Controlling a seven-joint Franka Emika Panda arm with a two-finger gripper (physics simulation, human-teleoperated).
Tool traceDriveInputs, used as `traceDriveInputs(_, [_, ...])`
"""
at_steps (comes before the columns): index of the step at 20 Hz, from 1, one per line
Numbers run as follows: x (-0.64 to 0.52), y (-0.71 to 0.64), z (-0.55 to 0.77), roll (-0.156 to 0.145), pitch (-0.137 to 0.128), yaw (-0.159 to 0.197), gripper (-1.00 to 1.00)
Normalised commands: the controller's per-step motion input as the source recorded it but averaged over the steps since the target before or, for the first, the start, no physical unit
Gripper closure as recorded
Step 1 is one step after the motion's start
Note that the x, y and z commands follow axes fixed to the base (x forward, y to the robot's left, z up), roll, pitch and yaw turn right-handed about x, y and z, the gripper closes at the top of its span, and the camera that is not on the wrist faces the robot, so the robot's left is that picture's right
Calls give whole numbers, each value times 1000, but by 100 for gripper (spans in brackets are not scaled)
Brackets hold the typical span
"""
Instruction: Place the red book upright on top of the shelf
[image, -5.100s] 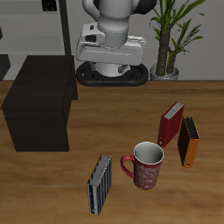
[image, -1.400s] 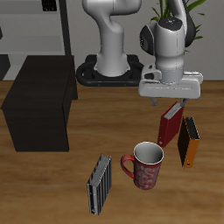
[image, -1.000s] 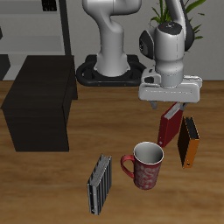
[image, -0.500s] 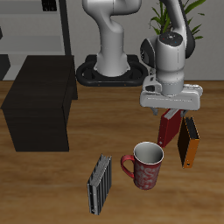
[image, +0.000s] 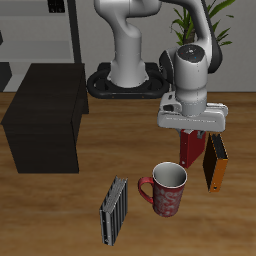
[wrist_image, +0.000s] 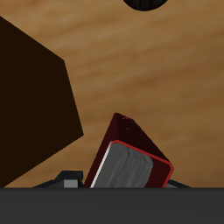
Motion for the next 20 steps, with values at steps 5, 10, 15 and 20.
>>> traceDriveInputs(5, [35,-34,8,2,2,4,100])
traceDriveInputs(10, [-48,-45,109,14,3,10,100])
traceDriveInputs(15, [-33,-183,307,6,2,37,100])
traceDriveInputs(20, [-51,-329,434,2,-55,71,100])
